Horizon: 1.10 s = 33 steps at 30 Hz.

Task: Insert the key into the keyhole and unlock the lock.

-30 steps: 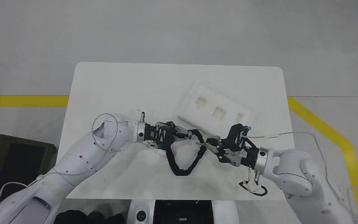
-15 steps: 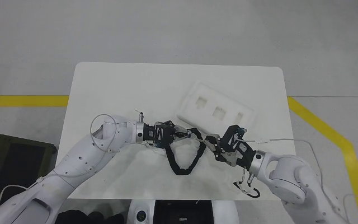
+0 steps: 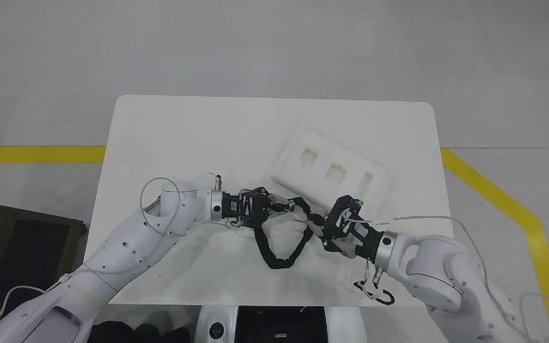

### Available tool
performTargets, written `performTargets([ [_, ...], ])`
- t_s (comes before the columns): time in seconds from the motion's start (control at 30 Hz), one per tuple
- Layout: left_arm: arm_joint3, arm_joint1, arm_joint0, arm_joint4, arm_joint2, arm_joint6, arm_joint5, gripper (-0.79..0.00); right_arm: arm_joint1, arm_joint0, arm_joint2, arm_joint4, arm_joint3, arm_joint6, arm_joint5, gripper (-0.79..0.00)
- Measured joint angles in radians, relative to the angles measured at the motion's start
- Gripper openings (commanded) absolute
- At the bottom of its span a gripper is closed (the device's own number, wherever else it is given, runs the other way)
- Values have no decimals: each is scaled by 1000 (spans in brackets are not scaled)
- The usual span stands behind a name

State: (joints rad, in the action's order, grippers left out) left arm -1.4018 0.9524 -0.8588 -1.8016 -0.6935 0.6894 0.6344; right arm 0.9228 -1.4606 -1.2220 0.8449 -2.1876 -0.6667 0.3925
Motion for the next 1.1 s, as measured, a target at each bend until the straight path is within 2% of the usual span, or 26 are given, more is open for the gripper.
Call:
performTargets([
  [0.23, 64, 10, -3, -1, 9, 110, -16, -785, 15, 70, 60, -50, 14, -69, -90, -785],
  [0.43, 115, 22, 13, -29, 23, 173, -40, -785, 19, 86, 60, -81, -7, -109, -135, -785],
  [0.7, 145, 34, 19, -42, 27, 184, -71, -785, 20, 92, 57, -96, -42, -184, -184, -785],
  [1.1, 145, 34, 19, -42, 26, 183, -71, -785, 39, 185, 117, -103, 1, -235, -252, -785],
])
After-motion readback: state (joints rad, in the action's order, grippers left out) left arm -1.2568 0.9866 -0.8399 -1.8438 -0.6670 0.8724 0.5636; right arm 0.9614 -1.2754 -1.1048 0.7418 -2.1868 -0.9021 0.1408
